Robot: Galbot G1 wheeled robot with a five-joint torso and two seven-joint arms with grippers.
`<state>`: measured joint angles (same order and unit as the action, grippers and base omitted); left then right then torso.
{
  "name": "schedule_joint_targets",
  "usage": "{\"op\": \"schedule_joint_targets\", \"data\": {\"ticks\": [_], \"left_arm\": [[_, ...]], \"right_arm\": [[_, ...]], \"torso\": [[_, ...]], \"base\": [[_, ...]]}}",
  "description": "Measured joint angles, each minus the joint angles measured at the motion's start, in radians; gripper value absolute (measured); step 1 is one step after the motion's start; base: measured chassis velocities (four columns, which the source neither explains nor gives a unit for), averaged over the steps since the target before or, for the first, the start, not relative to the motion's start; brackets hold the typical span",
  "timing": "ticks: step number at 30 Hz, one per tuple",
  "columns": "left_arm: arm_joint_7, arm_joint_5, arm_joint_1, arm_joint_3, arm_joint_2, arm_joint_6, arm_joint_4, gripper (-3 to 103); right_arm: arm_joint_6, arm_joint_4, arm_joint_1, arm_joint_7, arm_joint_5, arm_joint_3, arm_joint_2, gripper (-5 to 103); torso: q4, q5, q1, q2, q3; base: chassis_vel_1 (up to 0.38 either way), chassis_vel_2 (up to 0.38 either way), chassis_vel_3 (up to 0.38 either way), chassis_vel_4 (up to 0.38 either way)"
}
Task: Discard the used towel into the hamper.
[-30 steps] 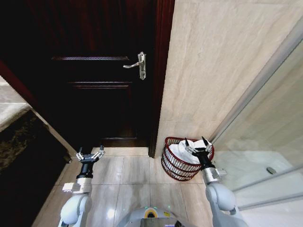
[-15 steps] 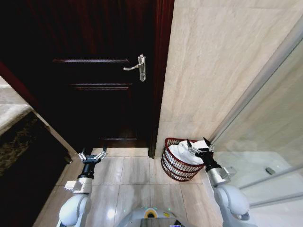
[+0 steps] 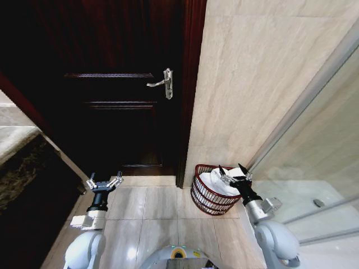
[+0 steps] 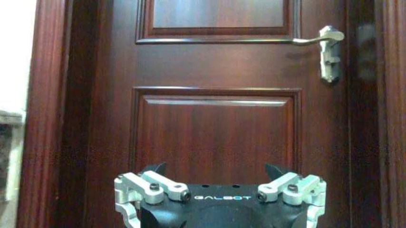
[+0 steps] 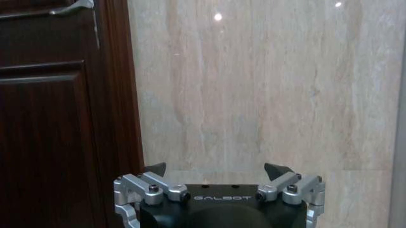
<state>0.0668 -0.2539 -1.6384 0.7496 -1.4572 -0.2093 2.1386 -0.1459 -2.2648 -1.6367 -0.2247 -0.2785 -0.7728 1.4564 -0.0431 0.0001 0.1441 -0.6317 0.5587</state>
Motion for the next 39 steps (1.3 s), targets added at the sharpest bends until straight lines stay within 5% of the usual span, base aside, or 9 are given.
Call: {"op": "schedule_joint_targets", "data": {"ticks": [4,15,39], "left_arm": [[-0.044,0.040,-0.025,-0.016,-0.017,0.052,0.068,100],[-0.045,0.039,-0.026,-0.028,0.003,0.158,0.173,100],[-0.020,0.010,-0.011,-0.013,0.036,0.159,0.135,100]], "right_arm": [[0.022,0.000,-0.017,-0.005,-0.005,-0.016,-0.004,100],[0.037,-0.012,-0.006,-0.014,-0.004,-0.028,-0.008,100],[0.041,-0.057,-0.045,-0.016,-0.005,-0.034,0.010,100]], "torso": [[0.0000,0.0000,0.008,-0.018,0.009],[0.0001,0.0000,0.023,-0.051,0.028],[0.0000,-0.0002,0.057,-0.126,0.069]], "base": [[0.000,0.000,0.000,0.000],[0.000,0.000,0.000,0.000],[0.000,0.000,0.000,0.000]]}}
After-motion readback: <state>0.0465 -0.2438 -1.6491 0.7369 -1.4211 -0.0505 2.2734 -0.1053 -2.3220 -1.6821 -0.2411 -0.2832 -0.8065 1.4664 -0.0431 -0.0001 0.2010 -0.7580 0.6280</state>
